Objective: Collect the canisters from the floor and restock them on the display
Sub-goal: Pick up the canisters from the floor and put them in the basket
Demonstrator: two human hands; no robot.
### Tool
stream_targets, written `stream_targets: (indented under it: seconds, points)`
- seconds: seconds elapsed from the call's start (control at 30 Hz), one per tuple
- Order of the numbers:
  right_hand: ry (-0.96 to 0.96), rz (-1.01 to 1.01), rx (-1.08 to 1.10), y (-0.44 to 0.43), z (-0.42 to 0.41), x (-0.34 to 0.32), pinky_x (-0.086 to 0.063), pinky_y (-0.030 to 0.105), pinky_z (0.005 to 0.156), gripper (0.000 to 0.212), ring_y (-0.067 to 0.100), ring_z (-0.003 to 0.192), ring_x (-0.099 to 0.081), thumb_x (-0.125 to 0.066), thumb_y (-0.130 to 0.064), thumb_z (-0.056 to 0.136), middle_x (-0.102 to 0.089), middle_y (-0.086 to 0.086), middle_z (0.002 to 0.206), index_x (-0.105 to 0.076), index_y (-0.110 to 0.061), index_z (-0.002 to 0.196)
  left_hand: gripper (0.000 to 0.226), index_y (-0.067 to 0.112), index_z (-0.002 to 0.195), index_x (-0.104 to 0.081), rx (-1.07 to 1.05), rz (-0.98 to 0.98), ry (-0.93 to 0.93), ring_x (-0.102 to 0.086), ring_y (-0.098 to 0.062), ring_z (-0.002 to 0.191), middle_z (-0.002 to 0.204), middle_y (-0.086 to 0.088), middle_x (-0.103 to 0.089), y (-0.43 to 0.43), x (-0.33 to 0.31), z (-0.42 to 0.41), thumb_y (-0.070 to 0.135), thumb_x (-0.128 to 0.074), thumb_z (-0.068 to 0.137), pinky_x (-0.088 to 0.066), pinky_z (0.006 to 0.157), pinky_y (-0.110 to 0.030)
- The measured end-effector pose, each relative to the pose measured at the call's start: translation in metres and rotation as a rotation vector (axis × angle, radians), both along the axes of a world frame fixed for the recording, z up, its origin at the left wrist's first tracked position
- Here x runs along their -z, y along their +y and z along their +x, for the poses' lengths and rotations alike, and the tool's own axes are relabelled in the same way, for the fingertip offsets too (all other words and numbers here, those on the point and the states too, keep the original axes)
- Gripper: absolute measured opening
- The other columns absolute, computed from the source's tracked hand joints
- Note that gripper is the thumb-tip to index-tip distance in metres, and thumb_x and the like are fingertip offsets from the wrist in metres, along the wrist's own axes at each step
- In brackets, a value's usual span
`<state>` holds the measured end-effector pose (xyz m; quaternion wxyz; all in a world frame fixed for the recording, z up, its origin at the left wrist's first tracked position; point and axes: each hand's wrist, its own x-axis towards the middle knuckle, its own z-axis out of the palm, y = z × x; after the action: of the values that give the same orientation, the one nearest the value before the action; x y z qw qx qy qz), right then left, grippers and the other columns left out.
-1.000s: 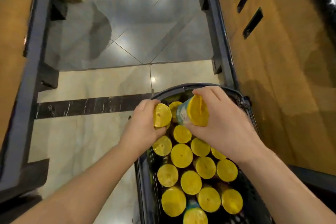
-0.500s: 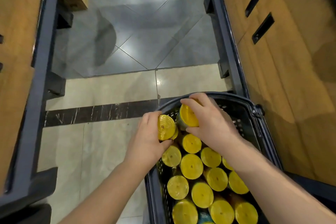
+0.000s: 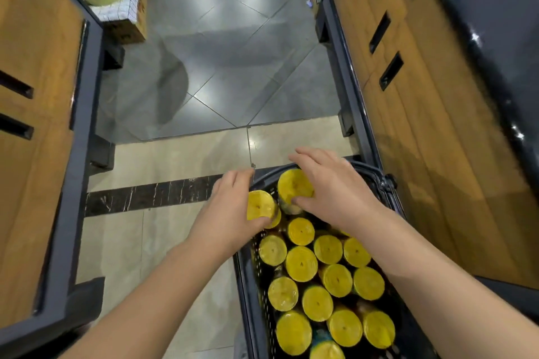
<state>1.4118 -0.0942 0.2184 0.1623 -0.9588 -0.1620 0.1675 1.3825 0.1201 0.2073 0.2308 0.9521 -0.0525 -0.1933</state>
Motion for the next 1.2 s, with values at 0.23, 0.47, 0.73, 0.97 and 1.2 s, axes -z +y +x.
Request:
stream_targets:
  seconds: [0.23, 0.47, 0.73, 0.97, 1.2]
  points:
    - [-0.108, -0.157, -0.004, -0.028, -0.020, -0.179, -0.040, 0.038, 0.108, 0.066, 0.024, 0.135, -0.040, -0.071, -0.039, 0.091, -0.044, 0.000, 0.148, -0.041, -0.024, 0.147, 0.089, 0.028, 0.154, -0.028, 0.212, 0.122, -0.048, -0.032, -0.017, 0.140, 0.150, 0.006, -0.031, -0.017, -0.156, 0.010, 0.044, -0.078, 0.082, -0.040, 0.111, -0.036]
    - [-0.260, -0.279, 0.140, -0.064, -0.087, -0.375, -0.043, 0.040, 0.096, 0.056, 0.028, 0.126, -0.047, -0.068, -0.040, 0.086, -0.048, 0.001, 0.138, -0.047, -0.024, 0.135, 0.079, 0.029, 0.152, -0.034, 0.402, 0.130, -0.312, -0.027, -0.018, 0.141, 0.150, 0.007, -0.033, -0.063, -0.355, -0.010, 0.052, -0.071, 0.085, -0.036, 0.113, -0.037]
    - [-0.322, -0.354, 0.538, -0.101, -0.207, -0.521, -0.047, 0.040, 0.094, 0.056, 0.029, 0.123, -0.050, -0.064, -0.042, 0.088, -0.051, 0.003, 0.136, -0.048, -0.023, 0.138, 0.075, 0.029, 0.149, -0.040, 0.801, 0.050, -0.491, -0.029, -0.021, 0.141, 0.150, 0.004, -0.036, -0.135, -0.489, -0.058, 0.056, -0.069, 0.085, -0.036, 0.114, -0.039]
    - [-0.286, -0.420, 1.025, -0.089, -0.344, -0.560, -0.048, 0.038, 0.094, 0.059, 0.029, 0.124, -0.052, -0.066, -0.044, 0.085, -0.052, 0.001, 0.136, -0.050, -0.026, 0.139, 0.068, 0.026, 0.142, -0.050, 1.189, -0.123, -0.590, -0.040, -0.027, 0.133, 0.144, 0.000, -0.045, -0.202, -0.543, -0.121, 0.055, -0.071, 0.084, -0.038, 0.110, -0.041]
    - [-0.228, -0.441, 1.455, -0.048, -0.513, -0.564, -0.045, 0.040, 0.102, 0.062, 0.025, 0.130, -0.048, -0.068, -0.045, 0.088, -0.049, -0.001, 0.141, -0.048, -0.028, 0.144, 0.082, 0.026, 0.134, -0.056, 1.603, -0.302, -0.512, -0.046, -0.025, 0.127, 0.133, 0.000, -0.052, -0.248, -0.548, -0.261, 0.075, -0.050, 0.070, -0.043, 0.105, -0.043]
